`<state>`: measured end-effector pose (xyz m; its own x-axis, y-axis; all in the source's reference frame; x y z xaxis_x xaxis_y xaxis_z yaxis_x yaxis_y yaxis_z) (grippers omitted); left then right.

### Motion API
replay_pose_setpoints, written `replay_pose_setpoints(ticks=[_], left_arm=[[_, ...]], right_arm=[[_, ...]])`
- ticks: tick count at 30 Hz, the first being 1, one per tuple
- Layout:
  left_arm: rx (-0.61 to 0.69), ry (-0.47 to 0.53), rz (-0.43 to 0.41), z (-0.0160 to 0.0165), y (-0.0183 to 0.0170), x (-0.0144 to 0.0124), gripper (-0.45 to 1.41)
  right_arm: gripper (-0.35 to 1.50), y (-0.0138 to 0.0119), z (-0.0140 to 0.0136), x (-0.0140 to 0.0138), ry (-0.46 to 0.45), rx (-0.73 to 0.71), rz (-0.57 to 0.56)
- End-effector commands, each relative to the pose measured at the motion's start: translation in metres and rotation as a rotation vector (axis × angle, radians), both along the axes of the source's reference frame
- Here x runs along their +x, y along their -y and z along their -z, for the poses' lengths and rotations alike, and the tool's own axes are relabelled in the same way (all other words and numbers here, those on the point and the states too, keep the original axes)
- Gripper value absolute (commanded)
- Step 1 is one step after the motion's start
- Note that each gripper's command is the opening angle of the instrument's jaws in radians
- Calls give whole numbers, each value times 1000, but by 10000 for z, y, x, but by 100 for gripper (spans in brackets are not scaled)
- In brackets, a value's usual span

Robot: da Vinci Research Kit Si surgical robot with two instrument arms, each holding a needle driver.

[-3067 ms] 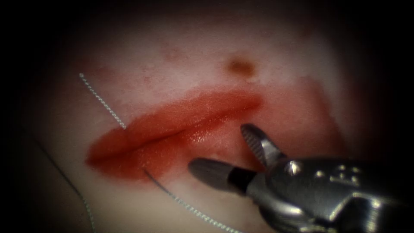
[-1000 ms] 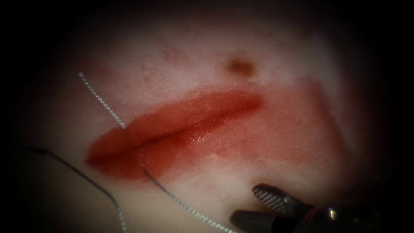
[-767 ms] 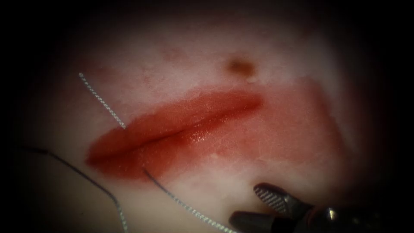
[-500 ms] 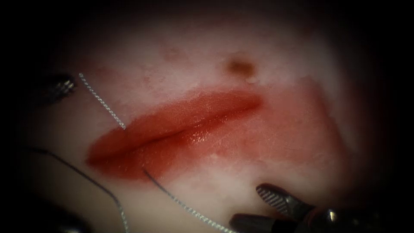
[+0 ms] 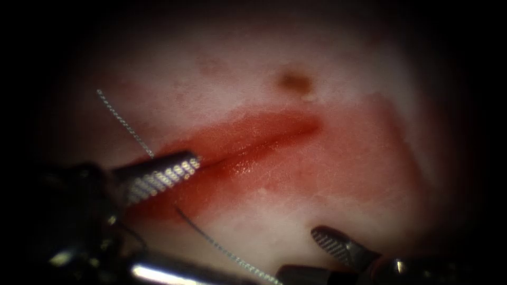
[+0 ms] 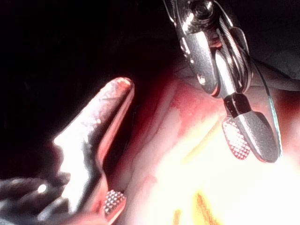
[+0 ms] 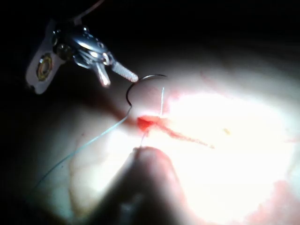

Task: Wound Closure
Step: With the left gripper, grab a long length of suture.

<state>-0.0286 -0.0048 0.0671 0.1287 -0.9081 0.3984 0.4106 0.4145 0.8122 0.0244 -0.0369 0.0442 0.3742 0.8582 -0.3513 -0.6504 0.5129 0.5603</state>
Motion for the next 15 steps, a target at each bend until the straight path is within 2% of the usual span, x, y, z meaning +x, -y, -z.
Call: replay_pose_setpoints(ticks=[1,3,5,7,11,15], left_arm=[[57,30,-24,-2,-2,-6,9],[102,45,-55,-10,7,-10,-12],[147,52,-88,-16,16,-14,-20],[230,52,-110,-25,27,-16,-30],[387,48,-125,-38,45,-18,-35],[547,30,-99,-49,58,-19,-22]], right_arm=[[62,-6,4,11,-6,-4,-1],[64,-6,4,9,-8,-3,1],[62,-7,4,6,-6,-6,2],[52,-9,5,0,8,-22,-10],[47,-20,8,-11,34,-41,-37],[54,-35,11,-23,41,-57,-98]])
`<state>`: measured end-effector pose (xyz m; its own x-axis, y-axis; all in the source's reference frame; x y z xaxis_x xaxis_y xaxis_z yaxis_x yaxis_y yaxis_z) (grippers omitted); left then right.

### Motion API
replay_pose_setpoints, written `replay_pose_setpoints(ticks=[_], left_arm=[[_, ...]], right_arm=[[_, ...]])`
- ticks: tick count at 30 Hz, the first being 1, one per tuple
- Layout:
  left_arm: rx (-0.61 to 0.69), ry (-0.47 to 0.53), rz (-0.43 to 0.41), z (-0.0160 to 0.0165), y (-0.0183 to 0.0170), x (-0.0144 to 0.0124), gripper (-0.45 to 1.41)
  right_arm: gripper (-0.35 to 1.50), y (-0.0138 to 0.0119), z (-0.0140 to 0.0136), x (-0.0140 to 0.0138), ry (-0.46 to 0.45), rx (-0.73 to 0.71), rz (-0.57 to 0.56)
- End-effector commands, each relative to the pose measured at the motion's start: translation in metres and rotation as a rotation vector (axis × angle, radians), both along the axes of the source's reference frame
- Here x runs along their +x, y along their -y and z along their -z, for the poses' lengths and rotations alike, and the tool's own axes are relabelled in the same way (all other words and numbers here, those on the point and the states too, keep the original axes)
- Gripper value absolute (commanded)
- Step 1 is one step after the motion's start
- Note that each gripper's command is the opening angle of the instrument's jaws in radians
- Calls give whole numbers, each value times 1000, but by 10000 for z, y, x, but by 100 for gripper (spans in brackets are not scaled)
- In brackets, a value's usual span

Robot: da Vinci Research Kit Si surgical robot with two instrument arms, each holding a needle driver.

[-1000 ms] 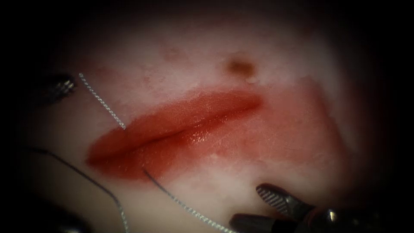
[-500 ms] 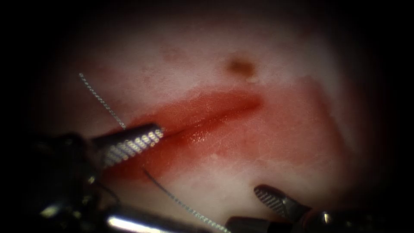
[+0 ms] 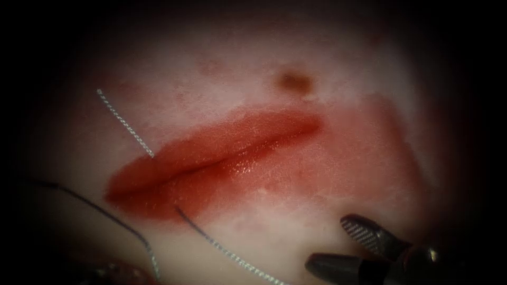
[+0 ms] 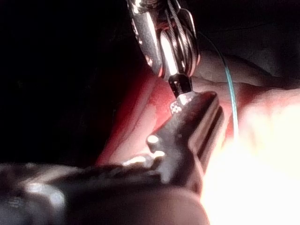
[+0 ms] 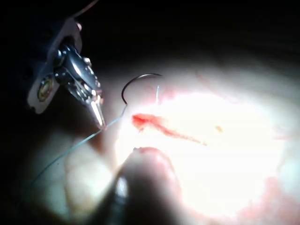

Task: Wound Closure
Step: With the left gripper, grab a long length of suture.

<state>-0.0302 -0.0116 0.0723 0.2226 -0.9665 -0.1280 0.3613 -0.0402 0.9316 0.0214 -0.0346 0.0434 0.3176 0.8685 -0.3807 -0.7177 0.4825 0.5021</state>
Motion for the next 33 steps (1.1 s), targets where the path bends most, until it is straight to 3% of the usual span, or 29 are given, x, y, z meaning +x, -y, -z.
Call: replay_pose_setpoints(ticks=[1,4,8,9,15,18,33], left_arm=[[38,-23,11,-1,-7,-4,-8],[75,-87,45,-11,1,-7,44],[105,-132,126,-26,4,-15,86],[129,-129,160,-29,3,-16,89],[273,-119,373,-44,0,-20,94],[326,-135,426,-48,1,-19,93],[342,-157,474,-54,4,-20,91]], right_arm=[[54,-13,4,4,-6,-5,-23],[52,-16,2,-4,4,-9,-56],[61,-16,0,-7,14,0,-84],[61,-16,0,-7,9,8,-84],[61,-15,0,-4,4,18,-89],[61,-14,0,-3,1,21,-86],[61,-14,-1,-2,-3,23,-84]])
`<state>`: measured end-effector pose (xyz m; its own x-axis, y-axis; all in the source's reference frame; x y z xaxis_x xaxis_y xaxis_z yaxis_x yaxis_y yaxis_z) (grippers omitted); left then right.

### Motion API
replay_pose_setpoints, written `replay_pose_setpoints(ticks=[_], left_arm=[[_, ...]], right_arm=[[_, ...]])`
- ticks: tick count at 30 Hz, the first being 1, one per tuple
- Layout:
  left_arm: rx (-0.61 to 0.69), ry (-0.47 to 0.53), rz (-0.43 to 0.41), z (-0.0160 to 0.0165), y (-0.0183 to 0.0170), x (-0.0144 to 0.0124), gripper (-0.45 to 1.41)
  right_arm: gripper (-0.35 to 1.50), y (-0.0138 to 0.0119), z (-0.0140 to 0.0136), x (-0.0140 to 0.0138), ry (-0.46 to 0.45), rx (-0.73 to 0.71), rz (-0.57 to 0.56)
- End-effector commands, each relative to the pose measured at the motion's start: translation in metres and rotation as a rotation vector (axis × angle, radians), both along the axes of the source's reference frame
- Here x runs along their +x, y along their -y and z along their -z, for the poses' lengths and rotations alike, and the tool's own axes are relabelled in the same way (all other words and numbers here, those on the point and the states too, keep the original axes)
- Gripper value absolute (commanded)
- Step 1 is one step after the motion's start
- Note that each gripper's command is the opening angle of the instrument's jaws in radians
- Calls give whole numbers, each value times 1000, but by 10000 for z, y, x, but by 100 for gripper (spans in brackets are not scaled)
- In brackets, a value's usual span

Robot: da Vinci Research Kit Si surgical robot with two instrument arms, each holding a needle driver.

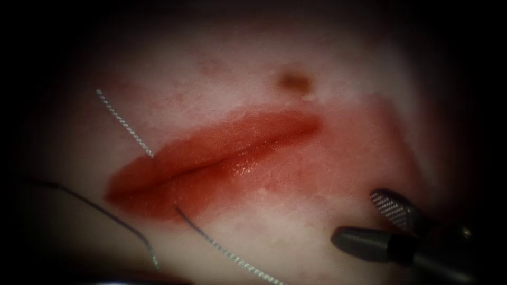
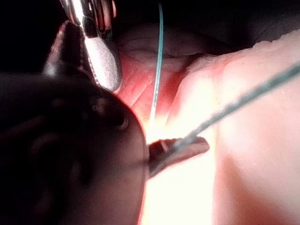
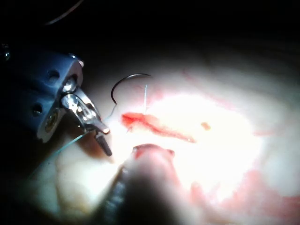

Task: Wound Closure
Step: With the left gripper, grab a long length of suture.

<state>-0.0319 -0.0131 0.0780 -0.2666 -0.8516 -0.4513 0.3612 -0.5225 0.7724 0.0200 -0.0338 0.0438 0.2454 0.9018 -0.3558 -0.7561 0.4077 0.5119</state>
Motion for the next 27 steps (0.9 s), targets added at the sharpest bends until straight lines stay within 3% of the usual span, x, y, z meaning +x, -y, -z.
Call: replay_pose_setpoints(ticks=[1,9,12,15,19,21,23,27], left_arm=[[-6,-4,4,2,-11,-3,89],[-29,-12,4,-7,-23,-4,84],[-94,-24,-7,-9,-27,-2,86],[-132,-24,-9,-8,-31,1,91],[-197,11,-87,0,-32,13,91],[-173,52,-145,6,-31,24,93],[-154,94,-207,10,-29,37,91],[-131,83,-322,12,-28,62,88]], right_arm=[[61,-6,3,11,-6,-4,-1],[64,-4,2,16,-17,5,6],[64,-3,3,19,-26,13,11],[79,0,4,23,-64,43,40],[79,10,5,37,-175,122,142],[64,18,6,45,-187,129,186],[24,27,9,53,-194,140,225],[10,35,15,66,-196,164,293]])
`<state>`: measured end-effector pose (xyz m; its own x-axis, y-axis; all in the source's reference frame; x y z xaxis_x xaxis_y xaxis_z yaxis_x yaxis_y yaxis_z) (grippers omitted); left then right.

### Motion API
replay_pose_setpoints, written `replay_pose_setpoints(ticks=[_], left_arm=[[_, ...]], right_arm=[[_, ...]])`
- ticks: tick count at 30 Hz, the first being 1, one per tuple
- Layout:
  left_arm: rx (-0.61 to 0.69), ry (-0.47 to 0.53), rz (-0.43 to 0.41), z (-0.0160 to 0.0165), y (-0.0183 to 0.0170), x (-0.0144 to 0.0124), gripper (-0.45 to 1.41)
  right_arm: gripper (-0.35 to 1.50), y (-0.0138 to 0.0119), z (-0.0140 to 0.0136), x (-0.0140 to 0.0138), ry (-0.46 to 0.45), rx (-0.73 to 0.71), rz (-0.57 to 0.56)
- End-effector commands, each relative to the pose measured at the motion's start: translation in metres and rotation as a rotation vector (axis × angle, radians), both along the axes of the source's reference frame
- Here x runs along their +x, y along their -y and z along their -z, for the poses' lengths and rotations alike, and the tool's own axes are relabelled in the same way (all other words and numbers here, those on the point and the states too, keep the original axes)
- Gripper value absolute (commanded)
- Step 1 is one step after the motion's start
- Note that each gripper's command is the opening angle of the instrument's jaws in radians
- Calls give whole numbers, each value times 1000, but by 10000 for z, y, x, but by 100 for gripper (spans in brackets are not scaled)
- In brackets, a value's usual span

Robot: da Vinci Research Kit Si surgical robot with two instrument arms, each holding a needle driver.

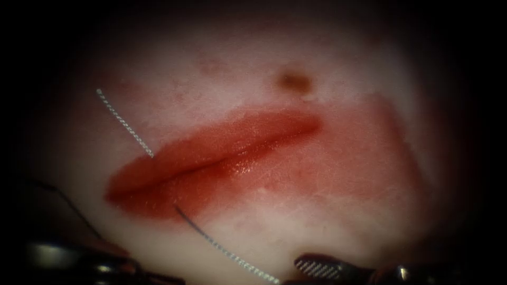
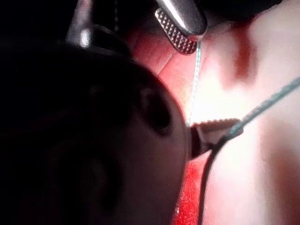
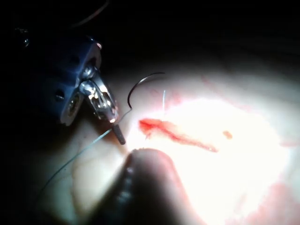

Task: Wound Closure
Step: With the left gripper, grab a long length of suture.

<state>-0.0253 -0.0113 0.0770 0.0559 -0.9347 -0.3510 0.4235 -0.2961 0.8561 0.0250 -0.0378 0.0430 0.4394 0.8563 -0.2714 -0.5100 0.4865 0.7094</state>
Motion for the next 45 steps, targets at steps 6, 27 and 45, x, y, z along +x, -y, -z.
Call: replay_pose_setpoints(ticks=[6,27,45], left_arm=[[-45,-51,-74,0,-20,24,88],[-62,-77,-94,-5,-12,15,93],[-210,55,-57,1,-19,-24,103]], right_arm=[[-8,-10,5,38,14,-4,48],[-35,-44,9,40,155,-20,72],[-35,-122,21,60,190,-11,37]])
